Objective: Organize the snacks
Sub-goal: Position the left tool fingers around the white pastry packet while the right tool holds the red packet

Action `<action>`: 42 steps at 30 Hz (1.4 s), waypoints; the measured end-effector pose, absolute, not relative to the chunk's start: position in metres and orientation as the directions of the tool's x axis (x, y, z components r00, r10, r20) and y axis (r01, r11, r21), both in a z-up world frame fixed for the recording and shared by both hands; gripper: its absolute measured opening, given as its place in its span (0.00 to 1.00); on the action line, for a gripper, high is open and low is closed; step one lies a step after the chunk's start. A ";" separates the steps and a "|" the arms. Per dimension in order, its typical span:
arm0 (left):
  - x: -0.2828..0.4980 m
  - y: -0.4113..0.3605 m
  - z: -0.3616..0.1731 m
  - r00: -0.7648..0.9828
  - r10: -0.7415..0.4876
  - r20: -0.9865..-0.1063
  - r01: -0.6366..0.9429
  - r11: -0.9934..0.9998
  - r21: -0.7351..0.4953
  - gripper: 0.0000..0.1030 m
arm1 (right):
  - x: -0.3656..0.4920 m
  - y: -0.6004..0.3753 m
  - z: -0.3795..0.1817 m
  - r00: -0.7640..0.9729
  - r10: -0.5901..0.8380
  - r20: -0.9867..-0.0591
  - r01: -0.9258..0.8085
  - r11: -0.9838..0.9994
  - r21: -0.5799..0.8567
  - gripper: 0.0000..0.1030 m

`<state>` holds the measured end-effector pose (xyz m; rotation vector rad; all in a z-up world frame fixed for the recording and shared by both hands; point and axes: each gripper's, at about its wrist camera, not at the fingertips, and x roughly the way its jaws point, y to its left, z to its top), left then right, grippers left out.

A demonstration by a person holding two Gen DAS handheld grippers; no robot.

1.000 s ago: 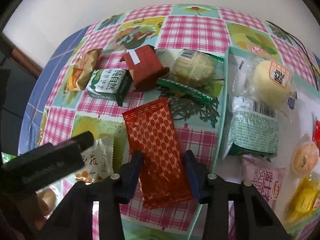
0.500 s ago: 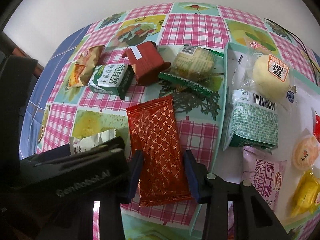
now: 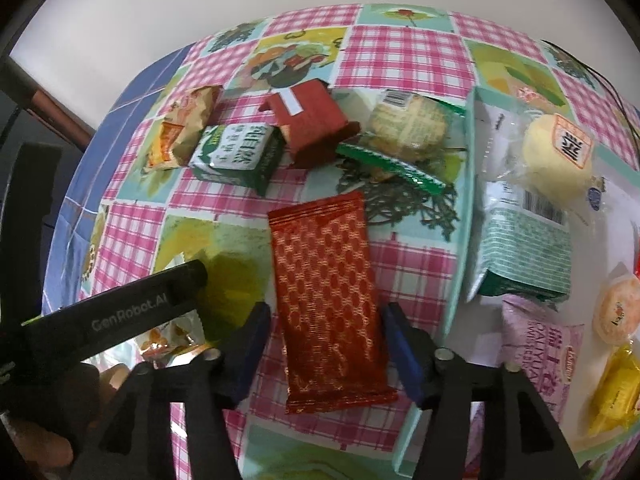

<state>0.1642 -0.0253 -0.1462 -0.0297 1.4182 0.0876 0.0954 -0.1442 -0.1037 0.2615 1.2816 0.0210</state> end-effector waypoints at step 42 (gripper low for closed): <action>0.107 -0.054 -0.143 0.176 0.036 -0.984 0.037 0.998 0.043 0.78 | 0.056 -0.113 -0.109 0.300 0.011 -0.954 0.142 0.988 0.056 0.50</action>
